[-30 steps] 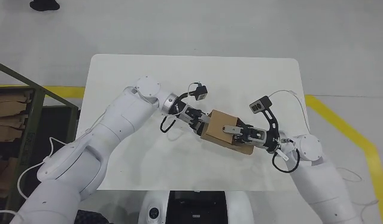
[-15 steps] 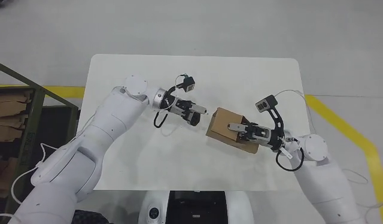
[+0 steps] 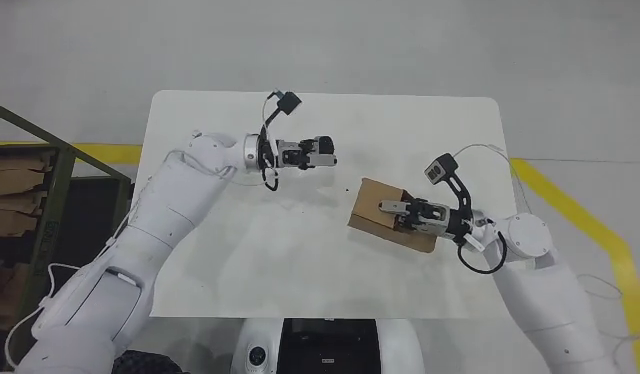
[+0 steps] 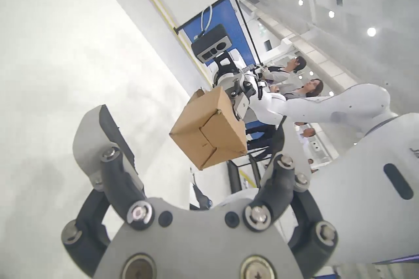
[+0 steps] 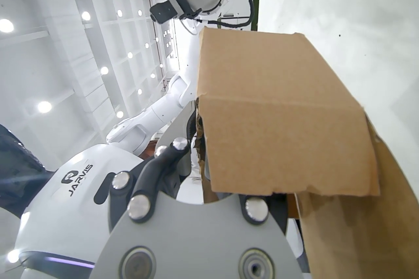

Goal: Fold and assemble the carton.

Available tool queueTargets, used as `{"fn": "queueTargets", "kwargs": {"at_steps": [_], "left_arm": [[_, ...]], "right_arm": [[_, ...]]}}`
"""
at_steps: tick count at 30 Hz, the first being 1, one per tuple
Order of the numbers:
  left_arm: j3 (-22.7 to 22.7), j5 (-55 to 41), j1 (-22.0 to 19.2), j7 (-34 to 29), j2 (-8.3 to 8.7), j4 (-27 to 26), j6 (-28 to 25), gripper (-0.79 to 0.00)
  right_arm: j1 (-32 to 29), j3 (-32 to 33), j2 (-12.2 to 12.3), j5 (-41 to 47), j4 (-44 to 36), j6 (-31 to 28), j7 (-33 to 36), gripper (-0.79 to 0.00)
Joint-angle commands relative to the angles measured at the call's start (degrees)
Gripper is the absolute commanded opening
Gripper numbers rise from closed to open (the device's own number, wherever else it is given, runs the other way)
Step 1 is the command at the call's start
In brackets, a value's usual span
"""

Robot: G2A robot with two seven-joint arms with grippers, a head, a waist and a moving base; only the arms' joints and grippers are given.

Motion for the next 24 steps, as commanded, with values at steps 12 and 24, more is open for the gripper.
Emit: {"fn": "queueTargets", "kwargs": {"at_steps": [12,24], "left_arm": [[-4.2,28.3,2.9,15.5,2.08,-9.7,-9.7,0.000],[-5.3,37.1,6.1,21.2,2.36,-14.0,-10.6,0.000]], "right_arm": [[3.5,0.3,0.0,4.7,2.5,5.8,0.9,-0.785],[4.3,0.0,-0.3,6.1,3.4,5.2,-2.2,-0.785]]}}
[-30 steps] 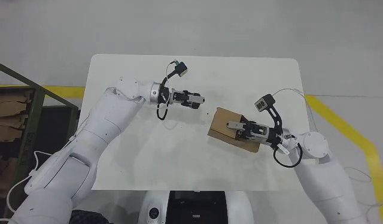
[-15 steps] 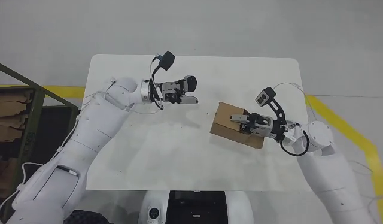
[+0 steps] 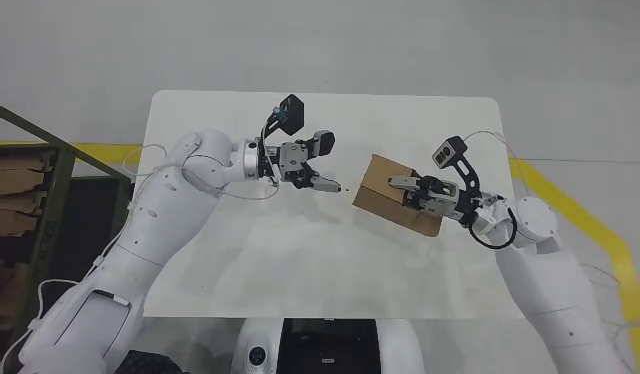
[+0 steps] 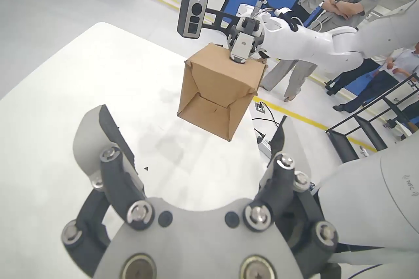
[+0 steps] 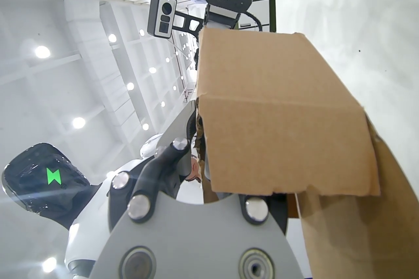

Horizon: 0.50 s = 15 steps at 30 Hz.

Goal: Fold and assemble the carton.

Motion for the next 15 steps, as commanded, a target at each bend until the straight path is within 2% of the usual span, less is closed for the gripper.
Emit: {"fn": "queueTargets", "kwargs": {"at_steps": [1,11,15], "left_arm": [[0.0,0.0,0.0,0.0,0.00,0.0,0.0,0.000],[0.0,1.9,0.5,0.4,0.04,-0.2,1.1,0.000],[0.8,5.4,-0.3,-0.2,0.12,1.8,-1.5,0.000]], "right_arm": [[0.0,0.0,0.0,0.0,0.0,0.0,0.0,-0.785],[-0.2,-0.1,0.0,-0.1,-0.2,0.0,-0.6,-0.785],[-0.2,-0.2,0.0,-1.4,-0.5,-1.0,0.1,-0.785]]}}
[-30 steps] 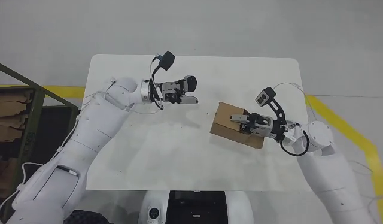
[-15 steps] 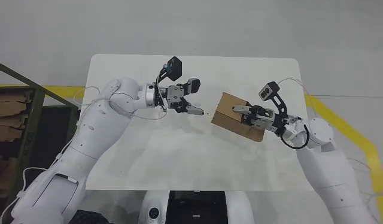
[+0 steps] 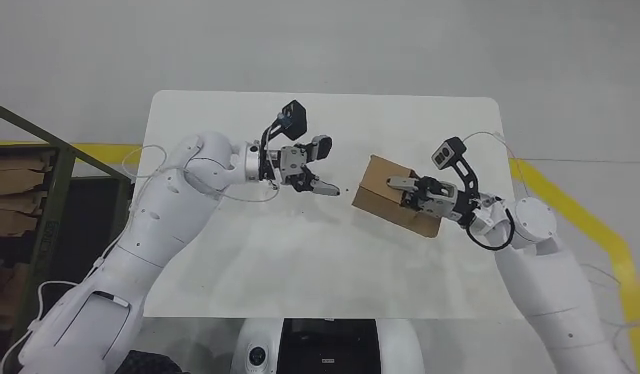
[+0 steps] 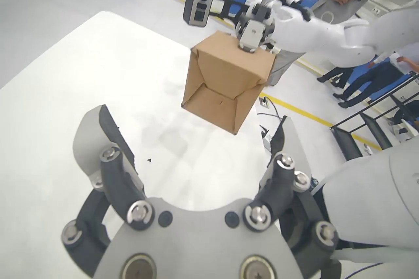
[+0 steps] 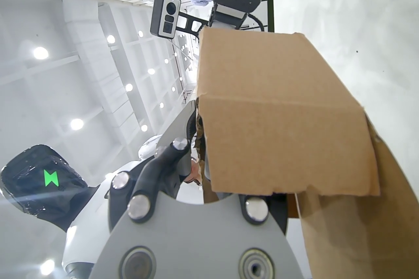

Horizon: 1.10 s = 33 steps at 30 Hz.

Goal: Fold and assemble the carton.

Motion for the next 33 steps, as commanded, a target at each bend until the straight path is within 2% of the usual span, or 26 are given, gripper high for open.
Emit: {"fn": "queueTargets", "kwargs": {"at_steps": [1,8,15,18,25,33], "left_arm": [[0.8,2.3,-0.8,-0.5,0.08,-0.1,-1.0,0.000],[2.6,6.6,-0.4,6.9,1.95,-3.1,-1.0,0.000],[8.0,8.8,-1.1,12.0,4.45,-4.2,-1.0,0.000],[9.2,12.8,-1.4,18.1,5.52,-4.4,-1.0,0.000],[12.5,27.5,-1.1,37.6,7.95,-3.8,-1.0,0.000],[19.3,36.2,-4.4,50.9,9.86,-0.9,-1.0,0.000]], "right_arm": [[0.2,-0.2,0.0,0.0,0.7,-0.9,0.8,-0.785],[3.0,-3.3,-0.6,-0.8,4.0,-2.4,2.3,-0.785],[5.0,-6.5,-1.4,-2.2,5.9,-5.6,2.3,-0.785],[5.7,-7.5,-1.7,-1.9,6.9,-6.1,3.0,-0.785],[7.1,-9.2,-2.2,-0.6,8.6,-6.6,5.6,-0.785],[7.6,-9.9,-2.5,-2.4,8.7,-8.1,3.9,-0.785]]}}
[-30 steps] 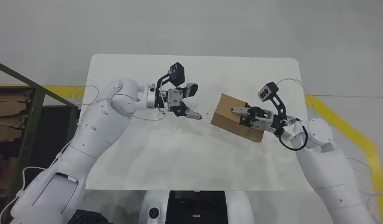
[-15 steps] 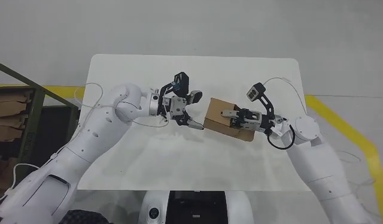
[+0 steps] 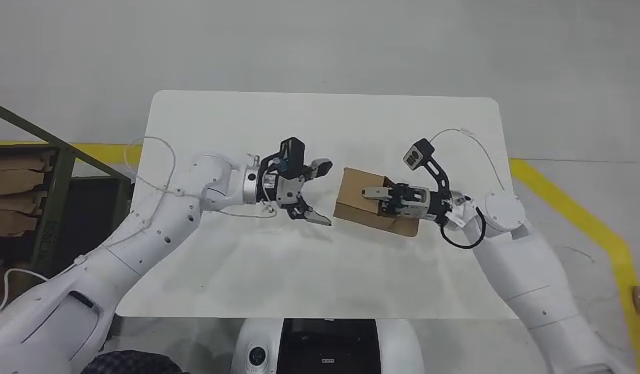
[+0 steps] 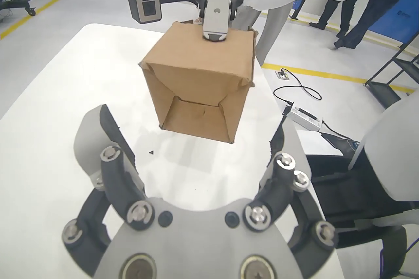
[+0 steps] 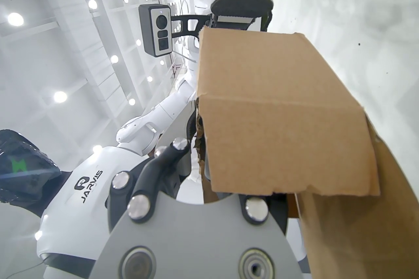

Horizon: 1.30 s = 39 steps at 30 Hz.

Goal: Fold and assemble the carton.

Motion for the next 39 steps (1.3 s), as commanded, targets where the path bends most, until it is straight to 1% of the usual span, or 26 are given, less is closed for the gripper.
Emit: {"fn": "queueTargets", "kwargs": {"at_steps": [1,6,10,17,25,26,27,28,29,30,31,34,37,39], "left_arm": [[1.3,1.3,-0.9,3.1,0.44,0.4,0.0,0.000],[4.5,3.7,-2.5,8.1,1.17,0.7,0.0,0.000],[6.7,2.6,-3.8,10.4,1.26,1.7,0.0,0.000],[9.9,1.0,-6.0,10.4,0.72,3.1,0.0,0.000],[11.8,-0.1,-7.6,9.8,-0.16,4.2,0.0,0.000],[12.1,-0.2,-7.8,9.8,-0.24,4.3,0.0,-0.049],[12.2,-0.4,-7.9,9.9,-0.30,4.5,0.0,-0.058],[12.5,-0.6,-8.0,9.8,-0.34,4.6,0.0,-0.095],[12.7,-0.7,-8.2,9.7,-0.38,4.7,0.0,-0.231],[13.0,-0.9,-8.3,9.6,-0.41,4.8,0.0,-0.296],[13.2,-1.1,-8.5,9.5,-0.43,4.9,0.0,-0.286],[13.8,-1.5,-8.8,9.4,-0.43,5.1,0.0,-0.222],[14.4,-1.7,-9.1,9.5,-0.36,5.2,0.0,-0.212],[14.9,-1.9,-9.3,9.7,-0.29,5.1,0.0,-0.222]], "right_arm": [[-0.1,-0.3,-0.1,-0.3,-0.2,-0.3,-0.4,-0.785],[0.1,-1.5,-0.4,-0.9,-0.5,-0.7,-0.8,-0.785],[0.5,-2.4,-0.6,-1.6,-0.7,-0.9,-0.9,-0.785],[0.9,-3.5,-0.9,-3.0,-1.1,-1.1,-1.5,-0.785],[1.1,-4.2,-1.1,-4.0,-1.6,-1.0,-1.7,-0.785],[1.1,-4.3,-1.1,-4.3,-1.6,-1.0,-1.8,-0.785],[1.1,-4.3,-1.2,-4.4,-1.6,-0.9,-1.8,-0.785],[1.1,-4.4,-1.2,-4.4,-1.6,-0.8,-1.8,-0.785],[1.2,-4.4,-1.2,-4.5,-1.7,-0.9,-1.8,-0.785],[1.2,-4.4,-1.2,-4.5,-1.6,-0.9,-1.8,-0.785],[1.2,-4.5,-1.2,-4.5,-1.6,-0.9,-1.7,-0.785],[1.4,-4.5,-1.3,-4.6,-1.5,-0.8,-1.5,-0.785],[1.5,-4.6,-1.3,-4.7,-1.4,-0.7,-1.3,-0.785],[1.6,-4.7,-1.3,-4.8,-1.4,-0.6,-1.3,-0.785]]}}
